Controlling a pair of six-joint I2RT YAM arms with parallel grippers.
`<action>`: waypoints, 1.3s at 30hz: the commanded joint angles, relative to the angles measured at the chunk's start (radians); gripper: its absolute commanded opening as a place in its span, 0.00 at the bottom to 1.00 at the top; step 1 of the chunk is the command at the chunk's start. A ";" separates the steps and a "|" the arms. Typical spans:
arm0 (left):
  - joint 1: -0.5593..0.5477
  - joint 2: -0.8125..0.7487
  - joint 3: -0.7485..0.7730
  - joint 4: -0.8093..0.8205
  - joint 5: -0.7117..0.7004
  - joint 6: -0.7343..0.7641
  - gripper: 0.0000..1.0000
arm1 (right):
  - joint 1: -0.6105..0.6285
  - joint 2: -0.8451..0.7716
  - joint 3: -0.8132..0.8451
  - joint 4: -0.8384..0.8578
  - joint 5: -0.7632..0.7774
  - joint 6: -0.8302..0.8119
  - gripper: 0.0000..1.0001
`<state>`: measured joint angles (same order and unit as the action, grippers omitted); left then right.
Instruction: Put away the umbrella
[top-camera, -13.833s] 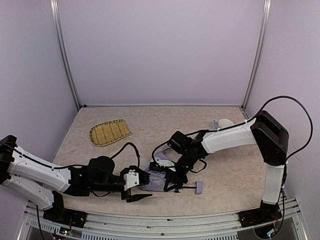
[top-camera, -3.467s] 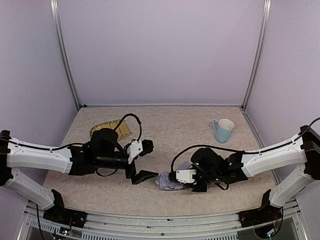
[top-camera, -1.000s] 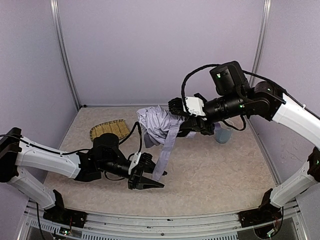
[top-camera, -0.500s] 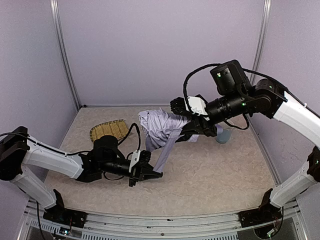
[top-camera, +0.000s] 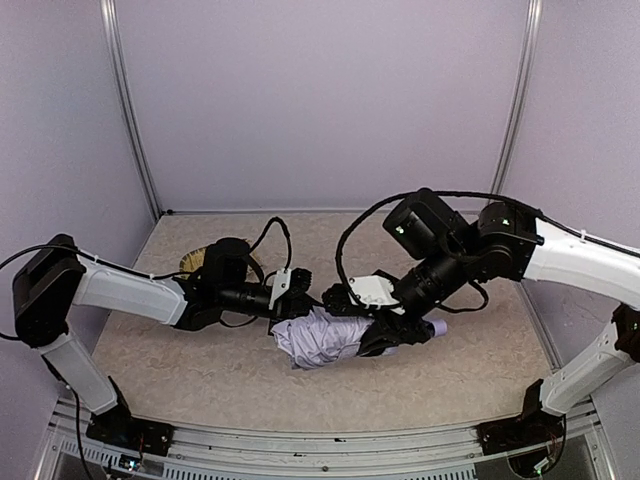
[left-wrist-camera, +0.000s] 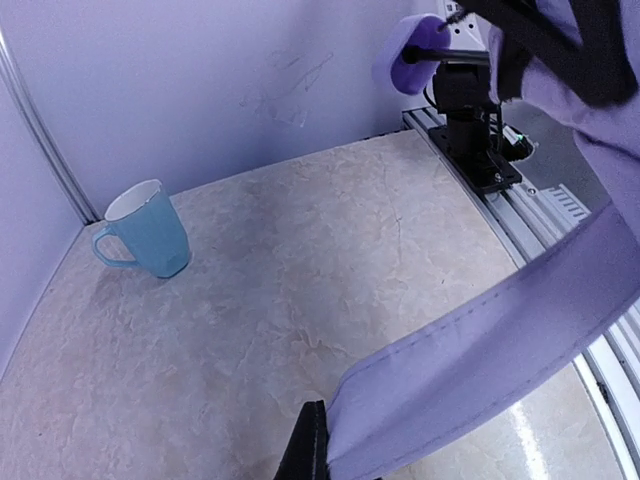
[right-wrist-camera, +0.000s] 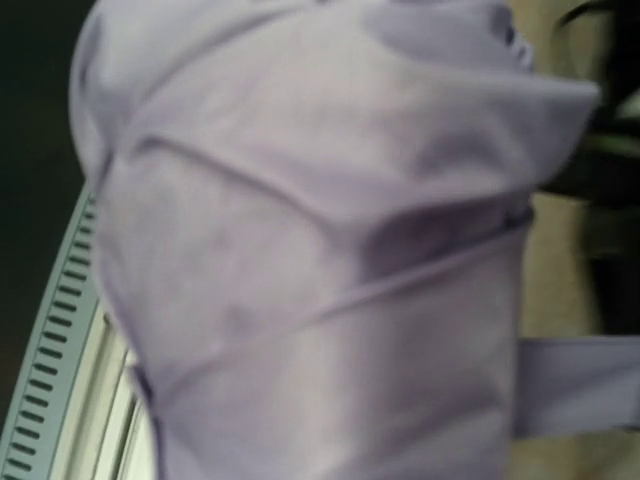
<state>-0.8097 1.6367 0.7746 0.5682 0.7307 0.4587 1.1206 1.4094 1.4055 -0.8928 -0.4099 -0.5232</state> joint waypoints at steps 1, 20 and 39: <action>0.079 0.059 0.098 -0.171 -0.081 0.109 0.00 | 0.094 0.021 -0.102 0.049 -0.135 0.056 0.00; 0.090 0.110 0.119 -0.106 -0.298 0.198 0.00 | 0.064 0.498 -0.354 0.201 -0.127 0.204 0.00; 0.060 -0.110 0.022 -0.151 -0.630 -0.138 0.40 | -0.066 0.607 -0.356 0.235 -0.100 0.273 0.00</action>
<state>-0.7147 1.7390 0.8898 0.4187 0.1543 0.4744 1.0626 1.9190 1.1210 -0.4473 -0.5919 -0.2707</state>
